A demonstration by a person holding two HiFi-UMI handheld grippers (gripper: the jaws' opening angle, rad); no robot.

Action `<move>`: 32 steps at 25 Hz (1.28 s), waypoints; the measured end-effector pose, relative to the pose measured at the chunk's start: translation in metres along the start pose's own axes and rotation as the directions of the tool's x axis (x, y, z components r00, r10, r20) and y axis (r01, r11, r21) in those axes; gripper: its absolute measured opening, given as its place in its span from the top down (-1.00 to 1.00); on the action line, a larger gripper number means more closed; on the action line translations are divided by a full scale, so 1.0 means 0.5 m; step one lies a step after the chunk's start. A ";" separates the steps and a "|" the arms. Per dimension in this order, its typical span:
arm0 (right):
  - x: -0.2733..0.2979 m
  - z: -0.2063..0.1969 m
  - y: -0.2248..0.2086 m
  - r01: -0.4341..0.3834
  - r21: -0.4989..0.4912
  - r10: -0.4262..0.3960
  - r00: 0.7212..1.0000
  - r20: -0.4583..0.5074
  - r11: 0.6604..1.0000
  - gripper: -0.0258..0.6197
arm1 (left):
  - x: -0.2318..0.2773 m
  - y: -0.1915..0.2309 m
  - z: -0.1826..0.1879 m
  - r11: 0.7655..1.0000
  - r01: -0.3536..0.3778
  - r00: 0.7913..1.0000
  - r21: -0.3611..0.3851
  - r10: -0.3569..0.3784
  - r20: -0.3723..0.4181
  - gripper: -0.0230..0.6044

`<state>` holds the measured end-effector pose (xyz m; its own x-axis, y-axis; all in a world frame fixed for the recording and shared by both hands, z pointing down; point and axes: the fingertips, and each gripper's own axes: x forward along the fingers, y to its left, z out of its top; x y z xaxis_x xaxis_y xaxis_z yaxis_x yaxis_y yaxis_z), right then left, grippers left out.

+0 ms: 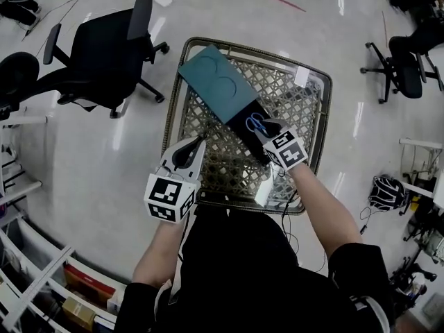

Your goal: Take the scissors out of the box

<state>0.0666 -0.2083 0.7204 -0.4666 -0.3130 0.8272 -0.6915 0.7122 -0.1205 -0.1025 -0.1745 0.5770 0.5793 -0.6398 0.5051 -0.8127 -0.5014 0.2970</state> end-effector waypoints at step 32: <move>0.134 -0.076 0.013 0.007 -0.242 -0.090 0.937 -0.336 0.970 0.61 | -0.042 0.011 -0.093 0.999 0.017 1.000 -0.040 -0.017 0.002 0.87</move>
<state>0.0519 -0.2008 0.7961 -0.1894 -0.1464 0.9709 -0.5410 0.8408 0.0213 -0.1222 -0.1368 0.6055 0.5930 -0.6323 0.4986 -0.8047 -0.4885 0.3375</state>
